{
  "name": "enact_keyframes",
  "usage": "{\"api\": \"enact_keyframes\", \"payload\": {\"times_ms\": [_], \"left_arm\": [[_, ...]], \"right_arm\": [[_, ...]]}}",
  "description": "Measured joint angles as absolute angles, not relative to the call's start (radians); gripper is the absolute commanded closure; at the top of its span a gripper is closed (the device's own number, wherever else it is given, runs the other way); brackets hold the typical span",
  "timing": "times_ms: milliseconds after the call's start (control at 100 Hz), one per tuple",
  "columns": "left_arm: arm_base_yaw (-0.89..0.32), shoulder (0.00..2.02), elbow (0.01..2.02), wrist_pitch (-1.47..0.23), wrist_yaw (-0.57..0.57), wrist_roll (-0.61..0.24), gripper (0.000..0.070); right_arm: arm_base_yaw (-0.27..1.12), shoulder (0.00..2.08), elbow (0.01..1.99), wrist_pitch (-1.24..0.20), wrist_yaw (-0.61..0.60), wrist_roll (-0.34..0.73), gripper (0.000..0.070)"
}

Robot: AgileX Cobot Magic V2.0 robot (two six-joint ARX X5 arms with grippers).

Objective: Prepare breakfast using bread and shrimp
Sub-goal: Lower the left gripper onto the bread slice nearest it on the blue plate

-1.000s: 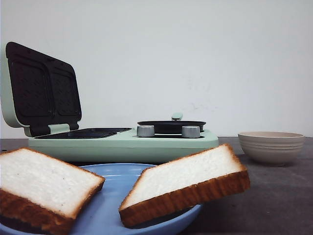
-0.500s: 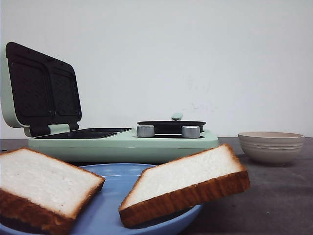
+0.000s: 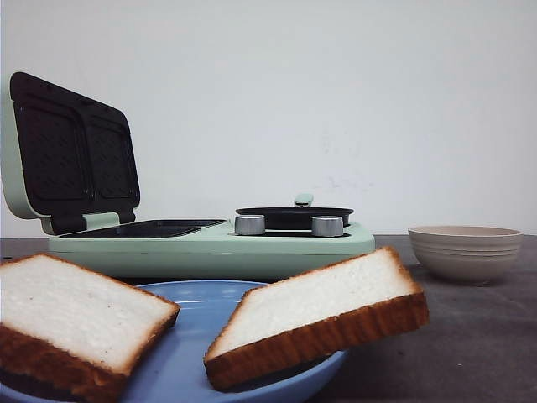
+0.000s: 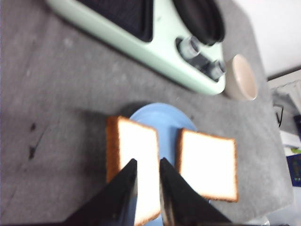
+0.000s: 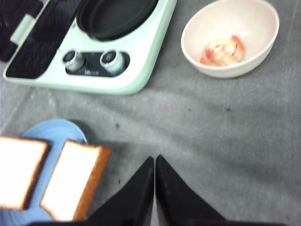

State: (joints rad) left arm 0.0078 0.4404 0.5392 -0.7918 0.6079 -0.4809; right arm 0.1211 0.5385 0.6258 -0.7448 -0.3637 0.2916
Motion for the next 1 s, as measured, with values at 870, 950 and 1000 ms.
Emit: {"api": "enact_keyframes", "payload": {"times_ms": [870,950,1000], "left_arm": [[-0.276,0.825,0.539,-0.767,0.503,-0.428,0.0316],[-0.305,0.859,0.539,-0.727,0.503,-0.434,0.0316],[-0.319,0.883,0.539,-0.711,0.503,-0.437,0.0316]], "right_arm": [[0.121,0.538,0.626,-0.767,-0.374,0.258,0.0696],[0.121,0.538,0.626,-0.767,-0.374,0.258,0.0697],[0.121,0.538,0.626,-0.767,-0.374,0.258,0.0697]]}}
